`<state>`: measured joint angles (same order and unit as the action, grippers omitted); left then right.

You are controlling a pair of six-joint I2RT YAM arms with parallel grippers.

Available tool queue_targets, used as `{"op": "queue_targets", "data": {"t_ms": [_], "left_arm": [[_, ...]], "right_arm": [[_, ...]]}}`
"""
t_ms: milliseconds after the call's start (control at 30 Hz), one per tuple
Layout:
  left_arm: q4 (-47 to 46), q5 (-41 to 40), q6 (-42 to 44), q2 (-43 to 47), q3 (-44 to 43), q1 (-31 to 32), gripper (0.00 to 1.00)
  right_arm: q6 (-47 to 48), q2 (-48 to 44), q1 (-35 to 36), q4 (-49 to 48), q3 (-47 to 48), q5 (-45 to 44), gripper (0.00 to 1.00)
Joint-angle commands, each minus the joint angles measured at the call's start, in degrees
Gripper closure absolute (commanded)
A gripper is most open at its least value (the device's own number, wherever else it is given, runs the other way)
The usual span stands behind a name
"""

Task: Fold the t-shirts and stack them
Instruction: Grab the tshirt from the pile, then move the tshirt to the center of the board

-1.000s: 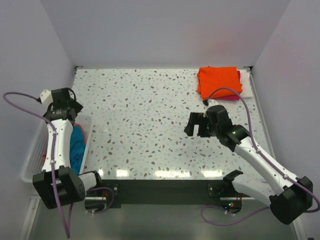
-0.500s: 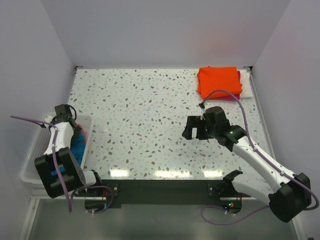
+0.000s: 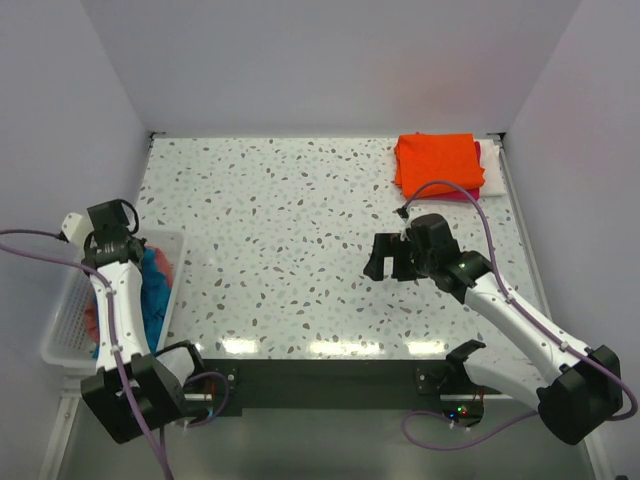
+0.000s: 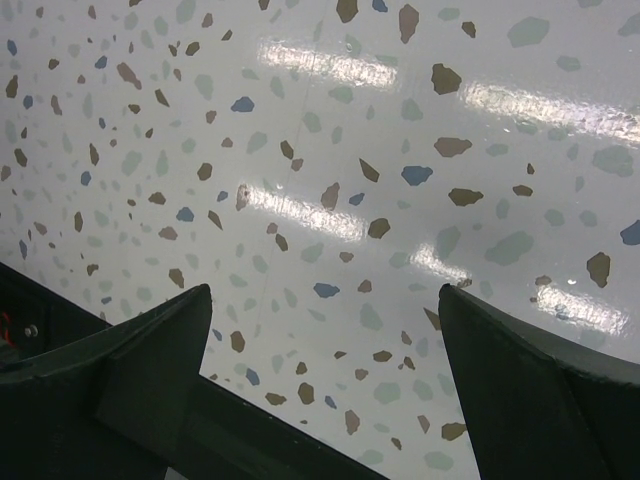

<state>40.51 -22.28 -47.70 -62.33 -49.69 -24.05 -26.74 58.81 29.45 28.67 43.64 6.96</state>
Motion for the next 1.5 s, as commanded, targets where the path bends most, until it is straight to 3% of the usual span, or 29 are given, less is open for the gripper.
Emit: {"op": "queue_targets", "data": {"t_ms": [0,200,400,700,800,1133,1300,1367,1467], "left_arm": [[-1.2,2.2,3.4,6.9,-5.4,-0.5,1.00],[-6.0,9.4,5.9,13.9,-11.2,-0.4,1.00],[-9.8,19.8,6.7,12.1,-25.2,1.4,1.00],[-10.7,21.7,8.7,-0.7,-48.9,21.4,1.00],[-10.5,20.0,10.0,-3.8,-52.8,28.9,1.00],[-12.2,16.2,14.2,-11.1,-50.3,52.9,1.00],[-20.4,21.9,11.4,-14.0,-37.6,54.6,0.94],[-22.1,23.8,11.6,-18.1,-36.5,54.6,0.90],[-19.3,23.1,13.1,-25.5,-39.0,54.2,0.75]], "right_arm": [[0.9,-0.4,-0.2,-1.9,0.3,1.7,0.01],[0.7,0.3,-0.2,-2.5,0.6,2.4,0.01],[0.7,0.3,-0.2,-2.7,1.6,2.3,0.01],[0.6,-0.6,-0.2,-2.1,3.7,0.7,0.01],[0.4,-1.2,-0.2,-1.7,4.1,-0.2,0.01],[-0.4,-4.6,-0.1,-1.0,4.3,-5.3,0.01],[-1.0,-4.8,-0.2,-1.0,4.0,-6.8,0.01],[-1.2,-4.5,-0.2,-1.6,3.9,-6.8,0.01],[-1.6,-3.4,-0.3,-2.8,3.6,-6.8,0.01]]}}
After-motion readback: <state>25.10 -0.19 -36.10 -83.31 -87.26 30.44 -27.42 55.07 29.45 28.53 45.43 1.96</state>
